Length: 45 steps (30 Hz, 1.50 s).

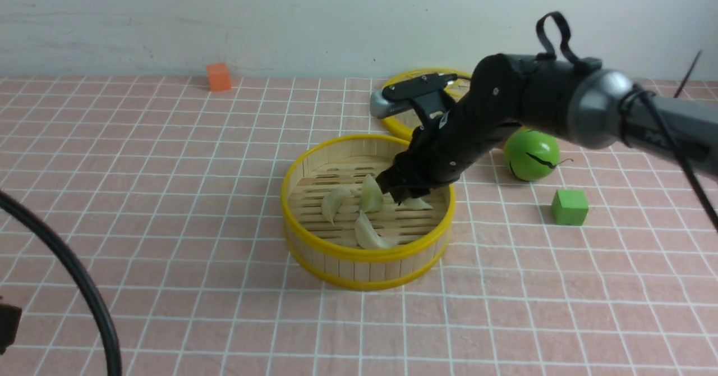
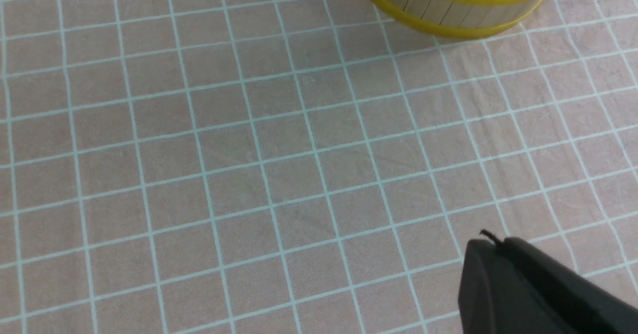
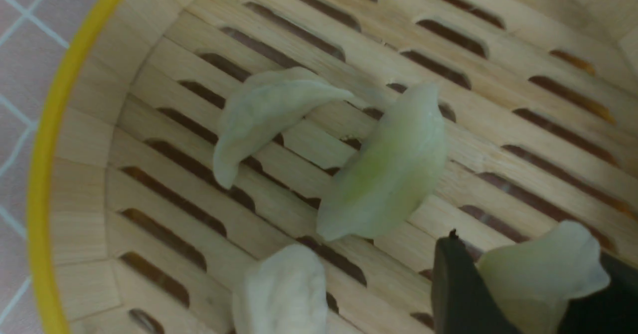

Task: Put the dumplings into the steamer on the table with the pink tablecloth.

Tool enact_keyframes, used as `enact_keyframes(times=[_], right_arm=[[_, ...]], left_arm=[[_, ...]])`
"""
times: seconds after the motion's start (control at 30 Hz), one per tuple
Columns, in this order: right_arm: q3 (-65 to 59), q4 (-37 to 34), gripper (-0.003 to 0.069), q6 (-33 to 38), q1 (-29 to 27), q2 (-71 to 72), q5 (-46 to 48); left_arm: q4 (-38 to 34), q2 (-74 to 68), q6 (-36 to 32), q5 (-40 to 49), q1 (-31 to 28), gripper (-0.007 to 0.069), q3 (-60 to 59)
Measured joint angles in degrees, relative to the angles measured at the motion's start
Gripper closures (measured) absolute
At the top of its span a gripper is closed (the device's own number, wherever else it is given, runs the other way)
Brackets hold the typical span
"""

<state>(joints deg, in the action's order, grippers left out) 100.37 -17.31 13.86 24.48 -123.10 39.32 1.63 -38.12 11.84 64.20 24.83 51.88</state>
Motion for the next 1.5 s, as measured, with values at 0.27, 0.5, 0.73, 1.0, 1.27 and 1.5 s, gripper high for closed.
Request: enact_keyframes(times=[0.27,0.5,0.73,1.0,1.27,1.5], right_arm=[[3.9,-0.2,0.0190,-1.7,0.0,-1.5,3.0],[8.8,1.8,0.0230,-1.7,0.0,5.5,14.2],[9.7,6.3,0.0535,0.6,0.0,18.5,29.1],[-0.4,4.1,0.0679,3.8,0.0,34.6,32.0],[-25.6,1.2,0.0676,3.9,0.0,59.3,17.3],[-42.5,1.2,0.0671,3.9,0.0,80.1,5.8]], left_arm=[[0.7,13.4,0.0,-10.6,0.0,0.0620,-15.5],[0.7,21.5,0.0,-22.3,0.0,0.0620,-25.1],[0.7,21.7,0.0,-24.3,0.0,0.0613,-27.4],[0.7,21.7,0.0,-23.9,0.0,0.0606,-27.4],[0.7,21.7,0.0,-23.9,0.0,0.0596,-27.4],[0.7,21.7,0.0,-23.9,0.0,0.0596,-27.4]])
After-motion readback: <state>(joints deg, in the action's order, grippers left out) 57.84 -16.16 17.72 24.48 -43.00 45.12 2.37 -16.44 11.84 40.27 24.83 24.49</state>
